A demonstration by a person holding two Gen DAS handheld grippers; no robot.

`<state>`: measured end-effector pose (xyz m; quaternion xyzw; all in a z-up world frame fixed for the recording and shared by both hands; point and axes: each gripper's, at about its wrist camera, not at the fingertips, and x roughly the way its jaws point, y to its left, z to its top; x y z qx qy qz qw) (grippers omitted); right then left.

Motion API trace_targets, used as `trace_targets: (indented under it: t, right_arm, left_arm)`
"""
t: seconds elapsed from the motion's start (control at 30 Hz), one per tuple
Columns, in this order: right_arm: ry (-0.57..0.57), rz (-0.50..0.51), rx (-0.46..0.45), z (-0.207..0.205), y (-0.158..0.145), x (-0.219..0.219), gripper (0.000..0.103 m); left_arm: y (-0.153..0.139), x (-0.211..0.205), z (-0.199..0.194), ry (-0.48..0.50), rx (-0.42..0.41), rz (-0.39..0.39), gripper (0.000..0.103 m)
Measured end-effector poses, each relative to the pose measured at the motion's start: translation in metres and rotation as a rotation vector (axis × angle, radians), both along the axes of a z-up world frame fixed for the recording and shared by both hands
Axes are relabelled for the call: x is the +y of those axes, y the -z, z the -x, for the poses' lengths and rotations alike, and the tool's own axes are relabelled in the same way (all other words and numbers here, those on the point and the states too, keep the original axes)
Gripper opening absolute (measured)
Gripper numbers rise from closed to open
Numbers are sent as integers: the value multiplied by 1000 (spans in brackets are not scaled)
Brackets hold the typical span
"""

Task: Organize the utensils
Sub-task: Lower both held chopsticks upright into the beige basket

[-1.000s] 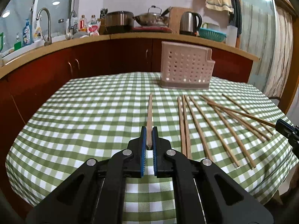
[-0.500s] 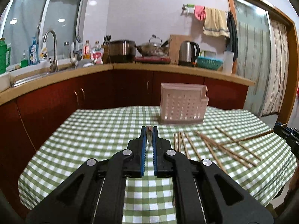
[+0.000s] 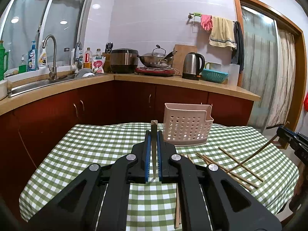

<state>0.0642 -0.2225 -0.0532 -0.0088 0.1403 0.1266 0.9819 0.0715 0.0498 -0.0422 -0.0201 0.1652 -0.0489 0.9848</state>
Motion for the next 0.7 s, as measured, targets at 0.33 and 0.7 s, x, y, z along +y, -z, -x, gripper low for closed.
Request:
trace_targets:
  t: [0.33,0.7]
  right_arm:
    - [-4,-22,-2,-29,-9,0,7]
    - [-28,-77,-16,-39,-27,-3,7]
  left_arm:
    - [-9,-1,-24,21,0,26,6]
    - [-34,-9,-41,77,-43,47,6]
